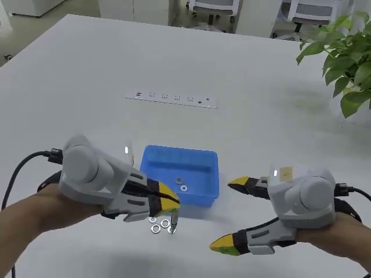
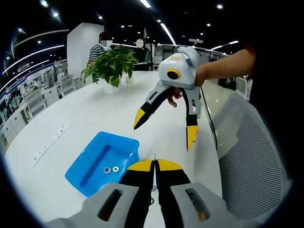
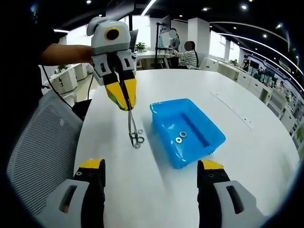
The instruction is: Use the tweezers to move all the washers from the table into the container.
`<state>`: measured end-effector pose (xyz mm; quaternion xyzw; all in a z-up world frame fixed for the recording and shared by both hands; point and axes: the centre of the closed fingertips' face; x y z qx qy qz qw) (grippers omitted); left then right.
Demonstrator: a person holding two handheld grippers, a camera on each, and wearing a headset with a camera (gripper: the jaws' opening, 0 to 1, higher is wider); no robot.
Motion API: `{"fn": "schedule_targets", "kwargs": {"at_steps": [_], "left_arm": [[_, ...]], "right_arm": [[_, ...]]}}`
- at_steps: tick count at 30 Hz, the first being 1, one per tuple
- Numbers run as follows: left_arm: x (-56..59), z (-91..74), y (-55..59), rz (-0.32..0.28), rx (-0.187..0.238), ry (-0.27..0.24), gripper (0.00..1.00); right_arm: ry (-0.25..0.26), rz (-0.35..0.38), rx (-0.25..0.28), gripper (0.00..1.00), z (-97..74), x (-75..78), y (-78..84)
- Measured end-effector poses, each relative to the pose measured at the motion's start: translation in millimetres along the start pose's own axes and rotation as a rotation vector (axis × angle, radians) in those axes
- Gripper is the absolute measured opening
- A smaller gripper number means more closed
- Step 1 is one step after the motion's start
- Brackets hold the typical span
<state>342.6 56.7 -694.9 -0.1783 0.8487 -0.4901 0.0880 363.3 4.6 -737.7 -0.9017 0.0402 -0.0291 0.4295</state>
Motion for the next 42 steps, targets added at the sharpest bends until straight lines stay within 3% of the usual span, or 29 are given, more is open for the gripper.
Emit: {"fn": "schedule_targets", "kwargs": {"at_steps": [20,33,42], "left_arm": [[2.2,-1.0,5.3,0.000,-0.014,0.002,0.05],[4.5,0.9,4.1,0.015,-0.019,0.007,0.05],[5.4,1.8,3.7,0.018,-0.019,0.010,0.05]], "right_arm": [[-0.043,-0.036,0.010,0.76,10.4,-4.1,-7.7],[-0.133,-0.147,0.002,0.54,25.4,-17.0,-15.4],[-0.185,-0.233,-0.032,0.38,34.4,-25.5,-14.2]]}}
Point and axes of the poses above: the centre of the closed fingertips' face, and the gripper's own axes: z roughly forward along the fingers, x roughly to its right, y roughly out of its underside, and after that the axes turned 1 degree about -z, right-handed
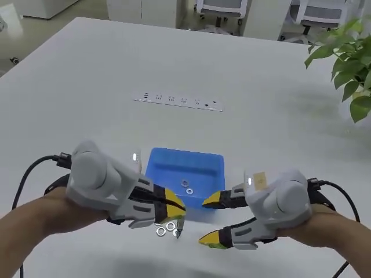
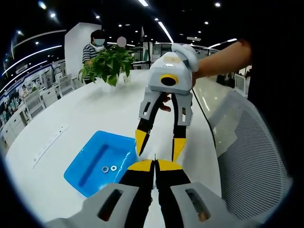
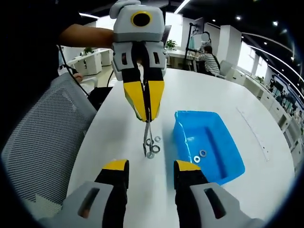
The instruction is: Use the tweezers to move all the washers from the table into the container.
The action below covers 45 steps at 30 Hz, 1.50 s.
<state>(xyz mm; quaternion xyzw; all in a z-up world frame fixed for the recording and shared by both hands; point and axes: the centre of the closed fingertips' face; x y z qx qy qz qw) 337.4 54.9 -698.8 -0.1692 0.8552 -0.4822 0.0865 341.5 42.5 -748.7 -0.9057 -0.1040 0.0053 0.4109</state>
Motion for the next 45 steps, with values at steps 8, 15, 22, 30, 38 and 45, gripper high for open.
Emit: {"fn": "schedule_targets", "kwargs": {"at_steps": [8,15,22,30,38,45], "left_arm": [[0.2,-2.3,1.6,0.003,-0.006,0.004,0.05],[0.5,-3.1,2.4,0.002,-0.006,0.006,0.05],[1.8,-3.1,2.8,0.004,-0.008,0.015,0.05],[3.1,-1.6,2.3,0.007,-0.010,0.026,0.05],[3.8,-0.8,1.5,0.011,-0.013,0.032,0.05],[5.1,-1.5,2.2,0.013,-0.017,0.035,0.05]], "right_arm": [[-0.037,-0.066,-0.020,0.30,11.6,-1.0,-2.2],[-0.069,-0.102,-0.033,0.26,20.7,-2.6,-3.7],[-0.100,-0.130,-0.041,0.21,30.6,-3.9,-6.6],[-0.126,-0.161,-0.047,0.13,37.9,-6.6,-10.1],[-0.137,-0.177,-0.051,0.11,39.1,-9.5,-9.2],[-0.140,-0.165,-0.050,0.11,41.1,-9.9,-8.8]]}}
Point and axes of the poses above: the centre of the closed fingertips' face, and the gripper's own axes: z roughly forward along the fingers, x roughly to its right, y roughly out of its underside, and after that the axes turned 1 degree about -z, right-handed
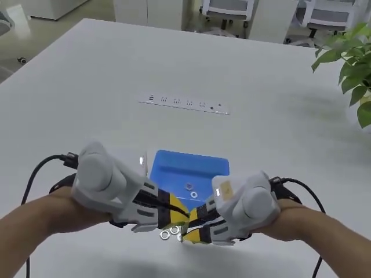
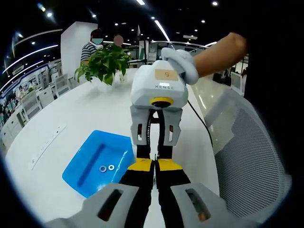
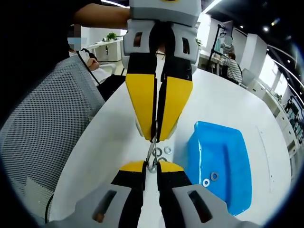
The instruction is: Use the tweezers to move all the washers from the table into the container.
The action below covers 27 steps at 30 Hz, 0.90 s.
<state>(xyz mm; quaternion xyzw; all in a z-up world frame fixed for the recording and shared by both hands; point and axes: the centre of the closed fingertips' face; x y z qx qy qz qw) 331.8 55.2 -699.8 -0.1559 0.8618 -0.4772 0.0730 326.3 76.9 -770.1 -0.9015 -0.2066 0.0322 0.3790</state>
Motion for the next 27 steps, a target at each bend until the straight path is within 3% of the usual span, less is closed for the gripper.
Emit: {"fn": "schedule_targets", "kwargs": {"at_steps": [27], "left_arm": [[-2.4,-0.7,1.1,-0.003,-0.007,-0.005,0.05]], "right_arm": [[0.001,0.025,0.001,0.08,6.1,1.5,0.4]]}}
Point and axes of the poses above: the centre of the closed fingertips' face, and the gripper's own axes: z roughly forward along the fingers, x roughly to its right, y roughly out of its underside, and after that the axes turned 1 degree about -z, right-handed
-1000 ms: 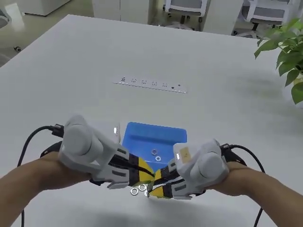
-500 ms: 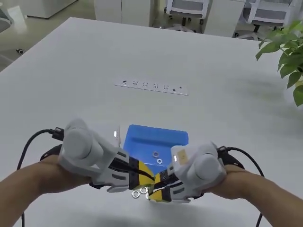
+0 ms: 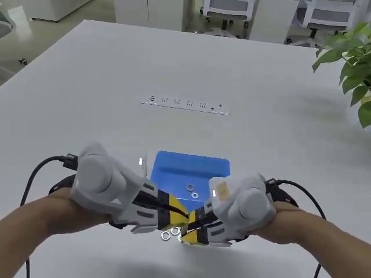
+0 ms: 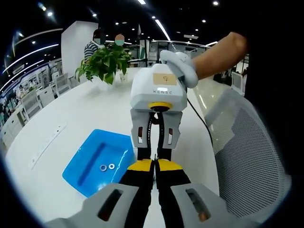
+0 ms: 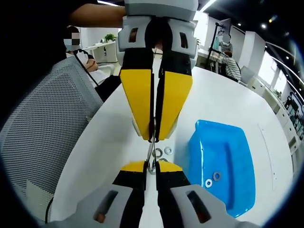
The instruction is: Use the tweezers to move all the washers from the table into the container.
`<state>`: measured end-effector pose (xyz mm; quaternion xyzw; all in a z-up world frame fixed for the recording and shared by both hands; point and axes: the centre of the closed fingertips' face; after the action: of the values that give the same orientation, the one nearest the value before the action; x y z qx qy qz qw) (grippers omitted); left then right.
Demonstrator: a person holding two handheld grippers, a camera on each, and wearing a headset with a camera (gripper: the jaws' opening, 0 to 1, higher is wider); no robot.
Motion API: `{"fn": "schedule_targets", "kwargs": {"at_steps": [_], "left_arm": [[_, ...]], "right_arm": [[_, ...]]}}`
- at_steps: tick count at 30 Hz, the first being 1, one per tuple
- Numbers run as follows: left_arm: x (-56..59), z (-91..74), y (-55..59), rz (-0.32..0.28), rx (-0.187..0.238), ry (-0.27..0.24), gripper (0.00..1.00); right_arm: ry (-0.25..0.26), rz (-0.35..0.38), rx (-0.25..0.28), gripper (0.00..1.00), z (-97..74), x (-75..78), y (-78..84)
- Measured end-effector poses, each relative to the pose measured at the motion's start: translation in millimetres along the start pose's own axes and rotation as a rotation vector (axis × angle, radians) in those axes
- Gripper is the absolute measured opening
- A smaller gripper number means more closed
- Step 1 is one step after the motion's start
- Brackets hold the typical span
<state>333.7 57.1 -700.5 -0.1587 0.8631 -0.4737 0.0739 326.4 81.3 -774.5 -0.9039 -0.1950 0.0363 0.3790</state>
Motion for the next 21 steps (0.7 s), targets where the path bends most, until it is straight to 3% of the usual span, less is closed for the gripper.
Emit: {"fn": "schedule_targets", "kwargs": {"at_steps": [17,21], "left_arm": [[-0.4,1.7,0.9,0.002,-0.022,-0.012,0.06],[-1.7,1.5,1.9,-0.004,-0.025,-0.019,0.11]], "right_arm": [[0.008,-0.001,0.004,0.08,-3.1,1.1,-1.6],[0.014,0.000,0.011,0.08,-5.6,3.4,-4.2]]}}
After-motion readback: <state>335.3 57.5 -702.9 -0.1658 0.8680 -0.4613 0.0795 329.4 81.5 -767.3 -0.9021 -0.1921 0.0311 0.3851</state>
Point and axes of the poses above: the centre of the closed fingertips' face, and the gripper's own axes: z roughly forward along the fingers, x roughly to its right, y roughly out of its underside, and after that the axes turned 1 degree about -z, right-handed
